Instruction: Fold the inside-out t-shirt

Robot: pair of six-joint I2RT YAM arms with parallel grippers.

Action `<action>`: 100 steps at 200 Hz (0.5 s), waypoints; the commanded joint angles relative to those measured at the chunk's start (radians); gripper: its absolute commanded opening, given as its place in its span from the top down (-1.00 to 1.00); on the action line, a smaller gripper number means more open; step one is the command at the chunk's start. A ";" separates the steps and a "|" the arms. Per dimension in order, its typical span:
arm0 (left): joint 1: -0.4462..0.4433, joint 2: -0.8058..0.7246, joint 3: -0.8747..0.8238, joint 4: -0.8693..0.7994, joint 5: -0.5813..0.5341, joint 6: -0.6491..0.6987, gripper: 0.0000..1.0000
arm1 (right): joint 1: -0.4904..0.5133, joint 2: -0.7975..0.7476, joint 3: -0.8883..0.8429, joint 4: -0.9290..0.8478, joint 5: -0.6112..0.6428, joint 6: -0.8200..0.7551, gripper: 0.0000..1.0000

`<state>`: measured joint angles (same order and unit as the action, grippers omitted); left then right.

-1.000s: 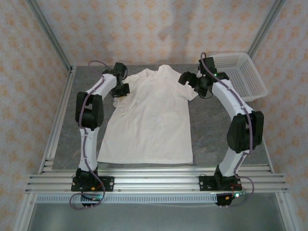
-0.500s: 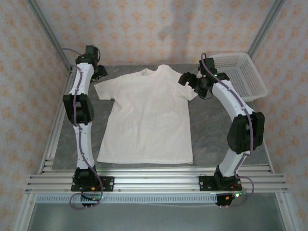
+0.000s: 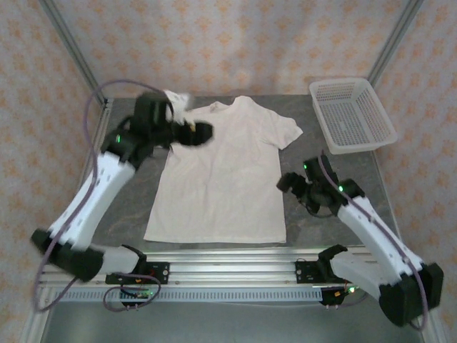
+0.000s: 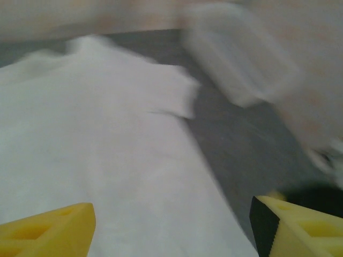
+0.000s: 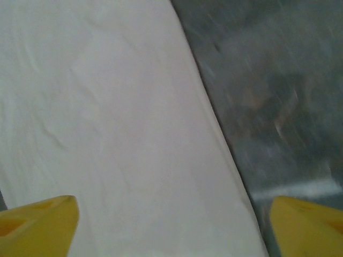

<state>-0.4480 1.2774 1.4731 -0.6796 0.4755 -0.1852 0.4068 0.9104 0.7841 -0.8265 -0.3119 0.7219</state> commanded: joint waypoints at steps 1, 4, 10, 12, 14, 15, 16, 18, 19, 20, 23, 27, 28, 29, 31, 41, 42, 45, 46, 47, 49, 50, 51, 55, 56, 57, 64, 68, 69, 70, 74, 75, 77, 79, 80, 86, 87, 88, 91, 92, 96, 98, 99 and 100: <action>-0.177 -0.085 -0.209 -0.019 -0.013 0.209 -0.55 | 0.073 -0.102 -0.081 -0.137 -0.038 0.178 -0.68; -0.207 -0.102 -0.230 -0.014 -0.017 0.220 -0.55 | 0.087 -0.110 -0.092 -0.140 -0.053 0.197 -0.63; -0.264 -0.132 -0.267 -0.004 -0.024 0.245 -0.59 | 0.124 -0.122 -0.113 -0.143 -0.079 0.235 -0.57; -0.285 -0.143 -0.279 0.001 -0.029 0.252 -0.61 | 0.137 -0.124 -0.119 -0.142 -0.084 0.249 -0.56; -0.300 -0.151 -0.291 0.004 -0.032 0.261 -0.64 | 0.152 -0.126 -0.125 -0.142 -0.087 0.262 -0.56; -0.312 -0.157 -0.296 0.006 -0.033 0.265 -0.67 | 0.160 -0.127 -0.126 -0.140 -0.088 0.269 -0.56; -0.321 -0.162 -0.303 0.007 -0.036 0.271 -0.69 | 0.168 -0.128 -0.130 -0.138 -0.091 0.276 -0.56; -0.336 -0.169 -0.314 0.009 -0.041 0.280 -0.72 | 0.180 -0.130 -0.135 -0.135 -0.092 0.286 -0.56; -0.347 -0.175 -0.318 0.010 -0.045 0.282 -0.72 | 0.190 -0.131 -0.138 -0.134 -0.093 0.293 -0.56; -0.355 -0.179 -0.325 0.011 -0.050 0.287 -0.73 | 0.200 -0.131 -0.140 -0.132 -0.091 0.300 -0.56; -0.380 -0.191 -0.340 0.016 -0.065 0.293 -0.73 | 0.222 -0.130 -0.144 -0.128 -0.089 0.318 -0.56; -0.409 -0.206 -0.360 0.022 -0.091 0.298 -0.73 | 0.259 -0.128 -0.151 -0.120 -0.079 0.342 -0.56; -0.416 -0.209 -0.366 0.024 -0.098 0.298 -0.73 | 0.266 -0.128 -0.152 -0.119 -0.076 0.347 -0.56; -0.422 -0.213 -0.371 0.026 -0.104 0.299 -0.73 | 0.274 -0.126 -0.154 -0.116 -0.074 0.352 -0.57; -0.433 -0.219 -0.380 0.031 -0.114 0.300 -0.73 | 0.287 -0.125 -0.156 -0.112 -0.068 0.361 -0.57; -0.471 -0.235 -0.422 0.037 -0.138 0.311 -0.74 | 0.339 -0.105 -0.169 -0.087 -0.038 0.393 -0.58; -0.473 -0.235 -0.424 0.037 -0.139 0.312 -0.74 | 0.342 -0.103 -0.171 -0.086 -0.035 0.395 -0.58; -0.482 -0.236 -0.431 0.034 -0.141 0.316 -0.74 | 0.351 -0.093 -0.174 -0.078 -0.028 0.401 -0.58; -0.484 -0.236 -0.433 0.032 -0.142 0.318 -0.74 | 0.353 -0.090 -0.175 -0.075 -0.026 0.402 -0.58; -0.487 -0.235 -0.434 0.031 -0.143 0.320 -0.74 | 0.355 -0.086 -0.176 -0.073 -0.024 0.404 -0.58; -0.492 -0.234 -0.436 0.026 -0.145 0.324 -0.74 | 0.359 -0.078 -0.178 -0.068 -0.021 0.407 -0.58; -0.495 -0.232 -0.437 0.024 -0.146 0.326 -0.73 | 0.360 -0.074 -0.179 -0.066 -0.018 0.408 -0.58; -0.497 -0.231 -0.437 0.022 -0.147 0.328 -0.73 | 0.361 -0.070 -0.180 -0.063 -0.017 0.409 -0.58; -0.510 -0.227 -0.439 0.012 -0.156 0.335 -0.73 | 0.366 -0.053 -0.184 -0.052 -0.012 0.410 -0.57; -0.513 -0.225 -0.440 0.011 -0.159 0.337 -0.73 | 0.367 -0.048 -0.185 -0.048 -0.011 0.410 -0.57; -0.516 -0.224 -0.440 0.008 -0.161 0.340 -0.73 | 0.368 -0.043 -0.186 -0.046 -0.010 0.410 -0.57; -0.538 -0.214 -0.444 -0.001 -0.178 0.354 -0.73 | 0.376 -0.009 -0.189 -0.026 -0.004 0.414 -0.54; -0.551 -0.208 -0.445 -0.006 -0.184 0.363 -0.73 | 0.382 0.010 -0.189 -0.013 0.000 0.418 -0.51; -0.554 -0.207 -0.445 -0.009 -0.186 0.365 -0.73 | 0.383 0.015 -0.189 -0.009 0.000 0.418 -0.50; -0.556 -0.205 -0.445 -0.010 -0.187 0.368 -0.73 | 0.385 0.019 -0.189 -0.006 0.001 0.419 -0.50; -0.566 -0.200 -0.445 -0.015 -0.192 0.378 -0.73 | 0.393 0.035 -0.188 0.009 0.004 0.424 -0.48; -0.569 -0.199 -0.445 -0.017 -0.192 0.381 -0.73 | 0.395 0.039 -0.189 0.013 0.005 0.425 -0.47; -0.574 -0.198 -0.445 -0.019 -0.195 0.386 -0.73 | 0.399 0.048 -0.189 0.020 0.008 0.428 -0.46; -0.578 -0.196 -0.446 -0.020 -0.197 0.388 -0.73 | 0.404 0.055 -0.189 0.026 0.009 0.432 -0.45; -0.580 -0.195 -0.446 -0.020 -0.199 0.391 -0.73 | 0.405 0.057 -0.189 0.030 0.010 0.433 -0.44; -0.586 -0.190 -0.449 -0.019 -0.203 0.398 -0.73 | 0.413 0.077 -0.189 0.045 0.014 0.441 -0.36; -0.588 -0.190 -0.450 -0.019 -0.204 0.398 -0.73 | 0.414 0.081 -0.189 0.048 0.014 0.442 -0.34; -0.588 -0.189 -0.450 -0.018 -0.204 0.399 -0.73 | 0.415 0.084 -0.189 0.050 0.014 0.443 -0.33; -0.589 -0.188 -0.453 -0.015 -0.204 0.400 -0.73 | 0.419 0.092 -0.189 0.056 0.016 0.448 -0.31; -0.589 -0.188 -0.453 -0.014 -0.203 0.401 -0.73 | 0.419 0.094 -0.191 0.057 0.017 0.450 -0.30; -0.589 -0.186 -0.457 -0.010 -0.203 0.401 -0.73 | 0.424 0.103 -0.193 0.060 0.020 0.455 -0.28; -0.589 -0.186 -0.459 -0.007 -0.202 0.402 -0.73 | 0.425 0.108 -0.195 0.061 0.022 0.457 -0.28; -0.589 -0.186 -0.460 -0.006 -0.202 0.402 -0.73 | 0.426 0.110 -0.196 0.061 0.023 0.459 -0.28; -0.589 -0.186 -0.461 -0.004 -0.203 0.402 -0.73 | 0.426 0.112 -0.197 0.061 0.023 0.461 -0.28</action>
<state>-1.0225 1.0828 1.0206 -0.6910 0.3286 0.1474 0.8082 0.9787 0.6075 -0.8337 -0.3397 1.1095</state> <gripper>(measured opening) 0.867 0.659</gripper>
